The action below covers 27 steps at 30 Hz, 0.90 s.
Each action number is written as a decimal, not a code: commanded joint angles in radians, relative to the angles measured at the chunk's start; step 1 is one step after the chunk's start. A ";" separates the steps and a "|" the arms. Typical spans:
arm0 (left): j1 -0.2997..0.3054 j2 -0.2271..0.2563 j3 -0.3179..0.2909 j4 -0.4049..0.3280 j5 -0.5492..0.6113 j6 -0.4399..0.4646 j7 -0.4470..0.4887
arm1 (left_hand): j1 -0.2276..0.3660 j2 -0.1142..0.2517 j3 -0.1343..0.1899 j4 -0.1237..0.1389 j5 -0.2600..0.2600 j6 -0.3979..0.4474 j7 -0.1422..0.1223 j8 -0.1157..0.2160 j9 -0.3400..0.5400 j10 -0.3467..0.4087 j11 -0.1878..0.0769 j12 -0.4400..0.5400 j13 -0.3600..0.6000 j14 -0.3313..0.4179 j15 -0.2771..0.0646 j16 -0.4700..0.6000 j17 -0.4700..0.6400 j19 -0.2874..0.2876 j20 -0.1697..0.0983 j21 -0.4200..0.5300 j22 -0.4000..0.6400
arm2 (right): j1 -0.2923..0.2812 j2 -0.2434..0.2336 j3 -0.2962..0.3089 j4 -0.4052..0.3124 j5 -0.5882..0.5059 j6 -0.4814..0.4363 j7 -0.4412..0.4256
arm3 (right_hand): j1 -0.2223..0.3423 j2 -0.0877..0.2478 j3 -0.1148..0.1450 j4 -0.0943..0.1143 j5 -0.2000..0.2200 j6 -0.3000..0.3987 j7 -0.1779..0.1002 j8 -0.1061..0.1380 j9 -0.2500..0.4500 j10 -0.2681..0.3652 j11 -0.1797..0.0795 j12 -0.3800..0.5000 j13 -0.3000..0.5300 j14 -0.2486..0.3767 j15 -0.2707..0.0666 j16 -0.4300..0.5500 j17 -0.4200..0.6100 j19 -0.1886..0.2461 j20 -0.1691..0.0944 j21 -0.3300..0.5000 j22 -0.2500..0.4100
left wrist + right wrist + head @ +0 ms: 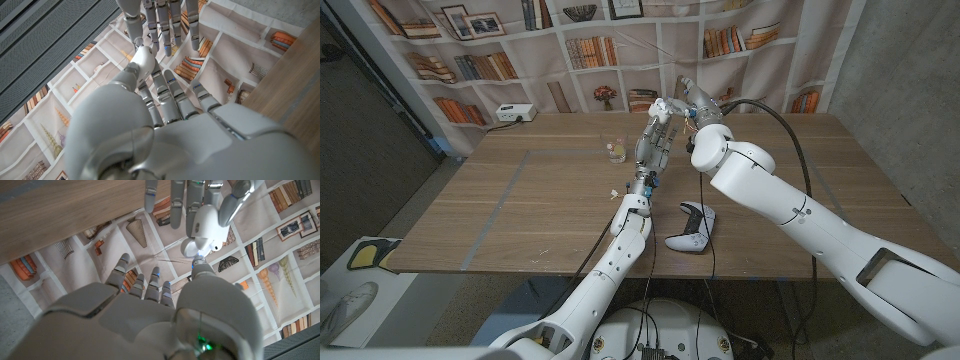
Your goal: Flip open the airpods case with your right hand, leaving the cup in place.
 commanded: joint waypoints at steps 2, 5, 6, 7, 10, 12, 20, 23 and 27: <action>0.000 0.011 -0.007 -0.005 -0.009 0.011 -0.023 | 0.006 0.015 0.011 0.003 0.008 0.005 -0.002 0.007 0.006 0.073 -0.063 0.005 0.103 0.036 -0.039 0.005 0.004 -0.001 0.002 0.002 0.002 | 0.000 0.012 -0.001 0.010 0.006 -0.003 -0.005 | -0.006 0.002 0.006 0.008 0.003 0.002 -0.010 0.003 0.002 0.002 -0.003 0.005 0.003 -0.005 -0.005 0.009 0.002 0.006 0.003 0.006 0.000; -0.002 0.014 -0.008 -0.003 -0.011 0.012 -0.033 | 0.006 0.016 0.010 0.003 0.008 0.004 -0.001 0.006 0.006 0.073 -0.063 0.005 0.104 0.038 -0.041 0.007 0.006 -0.001 0.002 0.001 0.002 | 0.003 0.012 -0.003 0.010 0.007 -0.005 -0.003 | -0.009 0.001 0.006 0.010 0.003 0.002 -0.010 0.003 0.002 0.003 -0.002 0.005 0.003 -0.004 -0.004 0.010 0.002 0.007 0.003 0.005 0.000; -0.002 0.013 -0.008 -0.003 -0.011 0.012 -0.034 | 0.006 0.016 0.010 0.003 0.008 0.005 0.000 0.007 0.006 0.073 -0.063 0.005 0.104 0.038 -0.041 0.007 0.006 -0.001 0.002 0.001 0.002 | 0.003 0.012 -0.003 0.010 0.008 -0.005 -0.003 | -0.009 0.001 0.006 0.011 0.003 0.002 -0.009 0.003 0.002 0.003 -0.001 0.005 0.003 -0.005 -0.004 0.010 0.003 0.008 0.003 0.005 0.000; -0.002 0.015 -0.008 -0.003 -0.011 0.013 -0.035 | 0.006 0.015 0.009 0.003 0.008 0.007 0.001 0.007 0.006 0.073 -0.063 0.005 0.104 0.039 -0.041 0.008 0.007 -0.001 0.002 0.001 0.002 | 0.002 0.011 -0.003 0.010 0.009 0.000 -0.002 | -0.010 0.000 0.006 0.011 0.002 0.002 -0.009 0.002 0.002 0.003 -0.002 0.005 0.003 -0.005 -0.004 0.010 0.003 0.008 0.003 0.005 0.000; 0.000 0.017 -0.010 -0.007 -0.012 0.015 -0.036 | 0.007 0.015 0.009 0.002 0.008 0.005 -0.001 0.007 0.006 0.073 -0.063 0.006 0.105 0.038 -0.041 0.008 0.008 -0.001 0.003 0.001 0.003 | 0.003 0.013 -0.007 0.010 0.008 -0.002 -0.003 | -0.012 -0.001 0.006 0.014 0.002 0.001 -0.009 0.002 0.003 0.003 0.000 0.006 0.002 -0.005 -0.003 0.010 0.003 0.008 0.003 0.005 0.000; 0.001 0.019 -0.011 -0.009 -0.012 0.016 -0.037 | 0.007 0.015 0.009 0.002 0.008 0.005 -0.002 0.007 0.006 0.073 -0.063 0.006 0.105 0.038 -0.041 0.008 0.009 -0.002 0.003 0.001 0.003 | 0.006 0.015 -0.010 0.010 0.007 -0.007 -0.004 | -0.013 -0.002 0.006 0.014 0.002 0.002 -0.008 0.002 0.003 0.003 0.000 0.006 0.002 -0.005 -0.003 0.010 0.003 0.008 0.004 0.005 0.000; 0.007 0.020 -0.013 -0.016 -0.021 0.021 -0.040 | 0.009 0.016 0.007 0.001 0.008 0.006 -0.002 0.007 0.006 0.075 -0.063 0.007 0.108 0.040 -0.042 0.012 0.014 -0.003 0.003 0.001 0.003 | 0.005 0.014 -0.010 0.004 0.011 -0.007 -0.003 | -0.018 -0.013 0.003 0.016 -0.001 -0.001 -0.005 0.000 0.003 0.002 0.002 0.005 0.002 -0.004 0.000 0.010 0.002 0.010 0.004 0.004 0.000; 0.011 0.020 -0.013 -0.018 -0.023 0.022 -0.043 | 0.009 0.016 0.006 0.001 0.008 0.007 -0.001 0.007 0.006 0.075 -0.063 0.008 0.109 0.039 -0.041 0.013 0.016 -0.004 0.003 0.001 0.003 | 0.003 0.012 -0.009 0.000 0.010 -0.006 -0.005 | -0.021 -0.015 0.002 0.017 -0.001 -0.001 -0.004 0.000 0.003 0.002 0.002 0.005 0.002 -0.002 0.003 0.011 0.002 0.011 0.005 0.003 -0.001; 0.013 0.021 -0.013 -0.022 -0.025 0.024 -0.043 | 0.009 0.017 0.006 0.001 0.008 0.009 0.000 0.007 0.006 0.074 -0.064 0.008 0.110 0.039 -0.040 0.013 0.017 -0.004 0.004 0.001 0.003 | -0.007 0.009 0.000 -0.004 0.015 0.010 -0.007 | -0.044 -0.017 -0.005 0.033 -0.004 0.000 0.001 -0.001 0.003 0.002 0.009 0.005 0.001 -0.003 0.012 0.013 0.004 0.009 0.008 0.001 0.000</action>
